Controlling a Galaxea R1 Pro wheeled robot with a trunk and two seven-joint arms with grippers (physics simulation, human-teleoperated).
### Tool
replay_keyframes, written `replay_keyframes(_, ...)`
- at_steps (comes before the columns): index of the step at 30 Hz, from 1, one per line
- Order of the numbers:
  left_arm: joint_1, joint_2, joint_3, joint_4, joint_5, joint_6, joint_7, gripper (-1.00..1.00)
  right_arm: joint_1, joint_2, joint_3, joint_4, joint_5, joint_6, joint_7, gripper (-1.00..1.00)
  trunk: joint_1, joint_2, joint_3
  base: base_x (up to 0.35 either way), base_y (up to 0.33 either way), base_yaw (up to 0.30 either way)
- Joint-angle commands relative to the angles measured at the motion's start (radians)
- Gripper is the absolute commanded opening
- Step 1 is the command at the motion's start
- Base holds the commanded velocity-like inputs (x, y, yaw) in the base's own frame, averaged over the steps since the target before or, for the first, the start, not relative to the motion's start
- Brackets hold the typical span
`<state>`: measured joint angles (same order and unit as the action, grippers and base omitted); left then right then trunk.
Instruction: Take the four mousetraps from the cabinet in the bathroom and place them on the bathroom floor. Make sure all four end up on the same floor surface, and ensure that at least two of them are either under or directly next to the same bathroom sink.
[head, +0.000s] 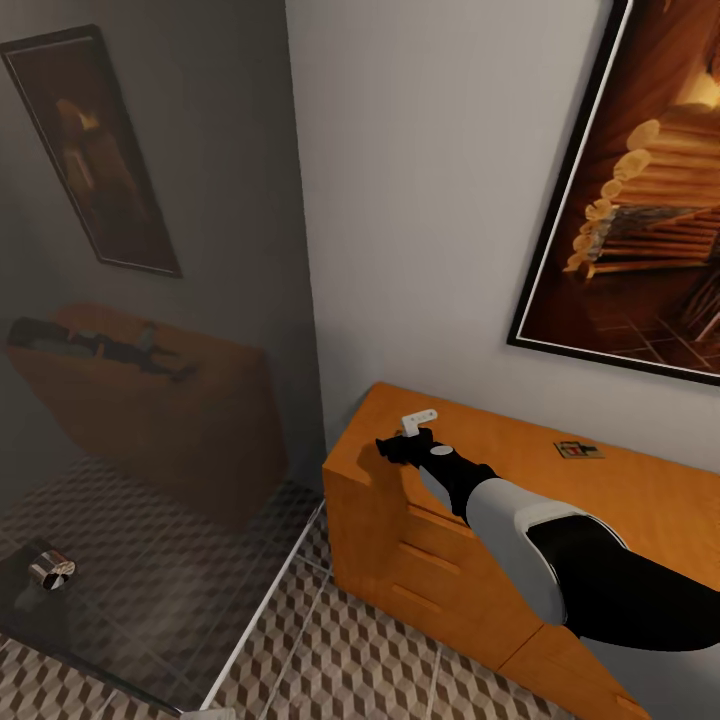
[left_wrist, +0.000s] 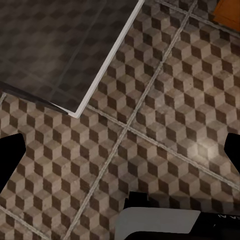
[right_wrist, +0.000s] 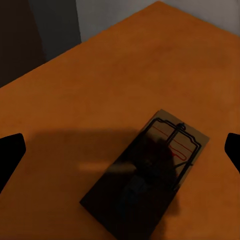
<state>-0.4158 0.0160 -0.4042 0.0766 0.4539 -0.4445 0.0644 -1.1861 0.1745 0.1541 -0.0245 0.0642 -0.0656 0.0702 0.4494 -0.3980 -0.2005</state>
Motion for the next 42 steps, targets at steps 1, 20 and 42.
replay_keyframes(1,-0.001,-0.001,-0.008,0.003,0.004,-0.005,0.003,1.0,-0.001,0.0,0.001,0.002,0.007,-0.003,0.0,1.0,0.001,-0.002,-0.002,0.0,0.0,0.0)
replay_keyframes(20,-0.001,-0.001,-0.008,0.003,0.003,-0.005,0.003,1.0,-0.001,0.0,0.001,0.002,0.007,-0.002,-0.035,1.0,0.001,-0.002,-0.002,0.0,0.0,0.0)
replay_keyframes(42,-0.001,-0.001,-0.008,0.003,0.003,-0.005,0.002,1.0,-0.001,0.0,-0.001,-0.002,0.004,0.058,-0.098,1.0,0.001,-0.002,-0.002,0.0,0.0,0.0)
